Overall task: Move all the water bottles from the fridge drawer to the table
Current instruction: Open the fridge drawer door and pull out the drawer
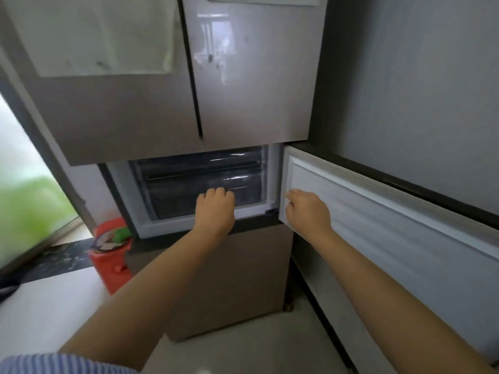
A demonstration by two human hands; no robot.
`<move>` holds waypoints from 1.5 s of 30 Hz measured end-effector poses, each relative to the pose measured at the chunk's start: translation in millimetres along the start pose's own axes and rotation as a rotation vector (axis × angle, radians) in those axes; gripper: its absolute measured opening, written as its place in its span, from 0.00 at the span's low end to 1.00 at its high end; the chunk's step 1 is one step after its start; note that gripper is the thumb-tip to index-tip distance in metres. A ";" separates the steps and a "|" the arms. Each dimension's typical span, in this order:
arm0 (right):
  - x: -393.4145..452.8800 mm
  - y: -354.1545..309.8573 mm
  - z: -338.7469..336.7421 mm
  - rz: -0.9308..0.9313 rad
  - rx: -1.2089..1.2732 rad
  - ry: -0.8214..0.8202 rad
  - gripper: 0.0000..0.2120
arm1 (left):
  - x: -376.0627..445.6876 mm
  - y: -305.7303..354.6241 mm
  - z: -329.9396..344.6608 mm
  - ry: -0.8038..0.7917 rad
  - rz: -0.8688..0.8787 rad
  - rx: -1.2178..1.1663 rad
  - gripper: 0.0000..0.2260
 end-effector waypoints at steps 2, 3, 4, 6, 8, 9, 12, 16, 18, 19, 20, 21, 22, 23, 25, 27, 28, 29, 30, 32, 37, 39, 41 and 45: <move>21.5 -50.8 38.7 -0.017 0.088 -0.053 0.18 | 1.8 -53.7 22.1 -0.060 -0.041 0.008 0.13; 31.4 -73.8 57.3 -0.023 0.119 -0.087 0.19 | 4.3 -77.7 32.9 -0.088 -0.059 0.010 0.13; 40.4 -93.3 74.7 -0.023 0.148 -0.121 0.19 | 7.2 -99.4 43.3 -0.119 -0.081 0.007 0.13; 58.7 -123.2 109.4 -0.001 0.197 -0.191 0.19 | 14.2 -137.9 61.7 -0.160 -0.131 -0.017 0.13; 77.9 -141.0 136.6 0.069 0.293 -0.235 0.17 | 26.8 -169.6 79.8 -0.161 -0.185 -0.100 0.13; 88.3 -145.9 148.1 0.134 0.395 -0.249 0.16 | 35.5 -184.7 89.4 -0.141 -0.235 -0.211 0.13; 117.1 -150.8 189.9 0.463 0.979 -0.303 0.15 | 62.7 -226.7 128.3 -0.022 -0.604 -0.932 0.15; 152.8 -162.2 268.6 0.821 1.822 -0.324 0.13 | 111.3 -222.2 197.4 0.148 -0.941 -2.116 0.14; 176.5 -161.7 300.0 0.865 1.988 -0.309 0.12 | 138.4 -224.6 224.1 0.219 -0.923 -2.324 0.12; 188.2 -159.6 311.8 0.870 2.028 -0.289 0.17 | 149.1 -227.9 233.2 0.264 -0.902 -2.388 0.14; 197.6 -158.3 318.9 0.860 2.059 -0.263 0.20 | 159.1 -232.5 241.0 0.310 -0.879 -2.419 0.15; 204.6 -158.8 322.8 0.843 2.098 -0.244 0.20 | 167.1 -237.1 246.2 0.351 -0.844 -2.433 0.14; 208.7 -158.7 324.8 0.834 2.118 -0.233 0.20 | 174.0 -240.4 249.4 0.384 -0.808 -2.456 0.15; 212.4 -160.3 326.0 0.809 2.153 -0.223 0.20 | 179.6 -242.2 250.5 0.407 -0.783 -2.485 0.17; 216.1 -162.1 326.9 0.771 2.158 -0.213 0.20 | 183.2 -241.6 247.8 0.439 -0.751 -2.494 0.19; 218.0 -160.5 330.3 0.753 2.166 -0.220 0.20 | 183.7 -239.7 246.4 0.459 -0.727 -2.439 0.17; 217.1 -158.9 330.3 0.752 2.156 -0.227 0.19 | 185.2 -241.0 250.0 0.481 -0.745 -2.406 0.14; 217.1 -158.3 329.3 0.742 2.145 -0.237 0.19 | 185.7 -240.6 249.6 0.493 -0.754 -2.396 0.12; 216.4 -159.2 326.1 0.724 2.133 -0.254 0.19 | 185.2 -241.2 249.6 0.519 -0.775 -2.398 0.10; 213.1 -158.0 323.9 0.715 2.136 -0.266 0.20 | 182.1 -241.9 248.5 0.546 -0.792 -2.389 0.10; 184.6 -153.9 310.4 0.679 2.208 -0.296 0.16 | 145.0 -223.1 240.8 0.505 -0.845 -2.435 0.13; 163.7 -146.8 300.9 0.722 2.202 -0.275 0.20 | 119.5 -211.2 232.5 0.465 -0.919 -2.419 0.12; 137.7 -143.0 290.8 0.765 2.167 -0.281 0.19 | 92.9 -202.1 225.7 0.461 -0.957 -2.378 0.16; 72.7 -135.2 269.2 0.849 2.142 -0.298 0.15 | 32.3 -173.1 214.9 0.403 -0.976 -2.389 0.17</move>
Point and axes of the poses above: each hand's wrist, its own x-axis towards the middle knuckle, its own z-axis out of the palm, y = z × x, the point moved 8 cm from there along x, towards the middle knuckle, and after that the axes turned 3 degrees about z, right-handed, at the moved point
